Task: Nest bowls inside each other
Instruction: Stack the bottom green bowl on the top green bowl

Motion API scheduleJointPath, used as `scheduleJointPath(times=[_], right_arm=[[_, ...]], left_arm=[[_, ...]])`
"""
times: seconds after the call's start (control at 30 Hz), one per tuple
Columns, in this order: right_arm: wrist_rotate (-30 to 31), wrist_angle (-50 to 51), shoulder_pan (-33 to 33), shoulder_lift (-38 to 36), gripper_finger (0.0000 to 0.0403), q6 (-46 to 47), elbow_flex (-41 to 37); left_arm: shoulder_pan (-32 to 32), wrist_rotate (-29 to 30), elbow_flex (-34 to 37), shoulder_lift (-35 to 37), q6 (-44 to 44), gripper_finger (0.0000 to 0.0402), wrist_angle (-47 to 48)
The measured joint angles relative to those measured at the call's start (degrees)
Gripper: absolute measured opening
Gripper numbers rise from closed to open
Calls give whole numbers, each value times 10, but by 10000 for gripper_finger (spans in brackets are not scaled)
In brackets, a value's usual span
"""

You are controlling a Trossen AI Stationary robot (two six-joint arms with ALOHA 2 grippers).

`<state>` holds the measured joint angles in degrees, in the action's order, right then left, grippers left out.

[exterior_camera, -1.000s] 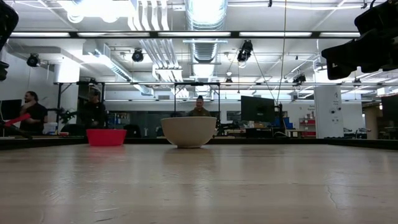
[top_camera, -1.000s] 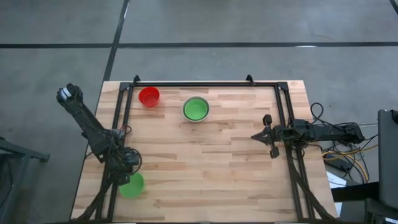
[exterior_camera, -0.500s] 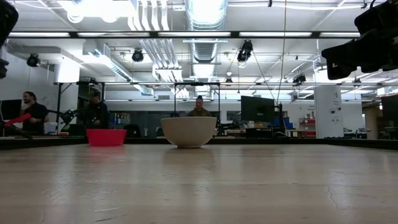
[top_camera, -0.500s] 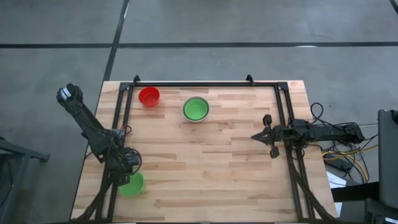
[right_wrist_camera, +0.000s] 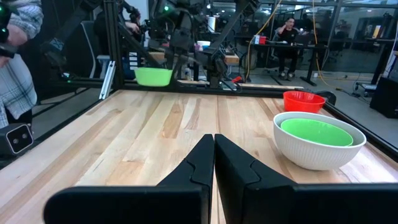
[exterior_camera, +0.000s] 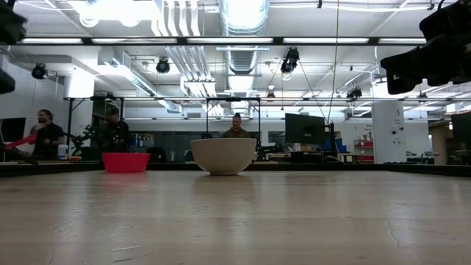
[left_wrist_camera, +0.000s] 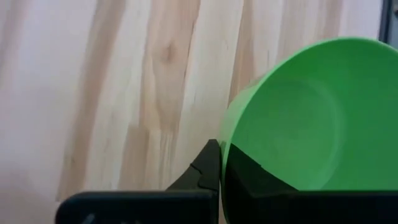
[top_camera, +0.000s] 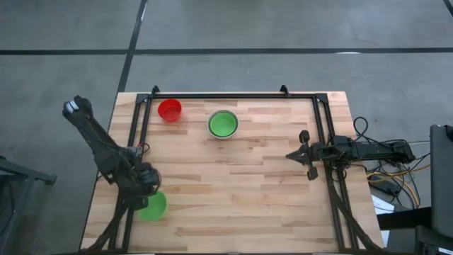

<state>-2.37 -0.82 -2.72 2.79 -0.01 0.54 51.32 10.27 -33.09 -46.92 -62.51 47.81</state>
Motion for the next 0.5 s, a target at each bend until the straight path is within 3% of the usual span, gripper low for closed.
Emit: scheduleJointPath(times=[0.5], right_arm=[[0,0,0,0,9,0,0]], left_arm=[[-119,31,-94,0,96,4,33]])
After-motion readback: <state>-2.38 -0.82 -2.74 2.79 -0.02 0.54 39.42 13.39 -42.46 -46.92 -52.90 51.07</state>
